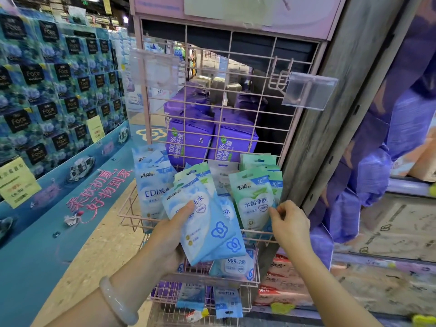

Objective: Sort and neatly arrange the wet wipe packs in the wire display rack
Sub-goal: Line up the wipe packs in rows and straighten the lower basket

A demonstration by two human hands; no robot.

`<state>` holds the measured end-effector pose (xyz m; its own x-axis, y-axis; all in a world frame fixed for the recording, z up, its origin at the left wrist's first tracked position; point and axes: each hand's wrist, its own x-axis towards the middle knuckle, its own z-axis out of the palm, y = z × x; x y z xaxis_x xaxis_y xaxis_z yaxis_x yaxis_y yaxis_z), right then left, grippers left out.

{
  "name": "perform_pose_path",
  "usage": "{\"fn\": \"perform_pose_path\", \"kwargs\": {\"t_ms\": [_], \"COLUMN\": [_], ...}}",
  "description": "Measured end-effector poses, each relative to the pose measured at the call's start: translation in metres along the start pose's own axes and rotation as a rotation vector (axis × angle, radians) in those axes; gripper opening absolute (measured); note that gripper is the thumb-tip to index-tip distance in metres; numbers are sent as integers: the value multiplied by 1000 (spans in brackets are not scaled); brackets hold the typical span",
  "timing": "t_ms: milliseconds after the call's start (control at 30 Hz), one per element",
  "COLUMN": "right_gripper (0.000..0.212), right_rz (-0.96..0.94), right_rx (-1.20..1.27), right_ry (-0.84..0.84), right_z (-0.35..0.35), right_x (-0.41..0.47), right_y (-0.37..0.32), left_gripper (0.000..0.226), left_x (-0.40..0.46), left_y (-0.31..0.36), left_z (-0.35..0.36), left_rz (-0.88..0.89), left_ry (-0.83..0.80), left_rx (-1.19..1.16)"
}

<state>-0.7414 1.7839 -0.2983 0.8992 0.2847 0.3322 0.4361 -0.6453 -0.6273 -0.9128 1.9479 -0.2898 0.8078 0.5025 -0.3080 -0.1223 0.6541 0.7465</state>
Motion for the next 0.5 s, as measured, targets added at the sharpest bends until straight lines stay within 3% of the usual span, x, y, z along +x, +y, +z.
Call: {"fn": "perform_pose_path", "kwargs": {"t_ms": [233, 367, 500], "right_gripper": [26, 30, 21], "right_rz": [-29, 22, -36], "right_rx": [-81, 12, -187], "right_ry": [33, 88, 40], "right_z": [1, 0, 7], "right_x": [-3, -10, -17], "right_y": [-2, -2, 4], "left_gripper": [38, 31, 32], "left_x": [0, 0, -1], "left_y": [-1, -2, -3], "left_z": [-1, -3, -3], "left_rz": [15, 33, 47], "left_ry": [-40, -35, -37], "left_rx": [0, 0, 18]}}
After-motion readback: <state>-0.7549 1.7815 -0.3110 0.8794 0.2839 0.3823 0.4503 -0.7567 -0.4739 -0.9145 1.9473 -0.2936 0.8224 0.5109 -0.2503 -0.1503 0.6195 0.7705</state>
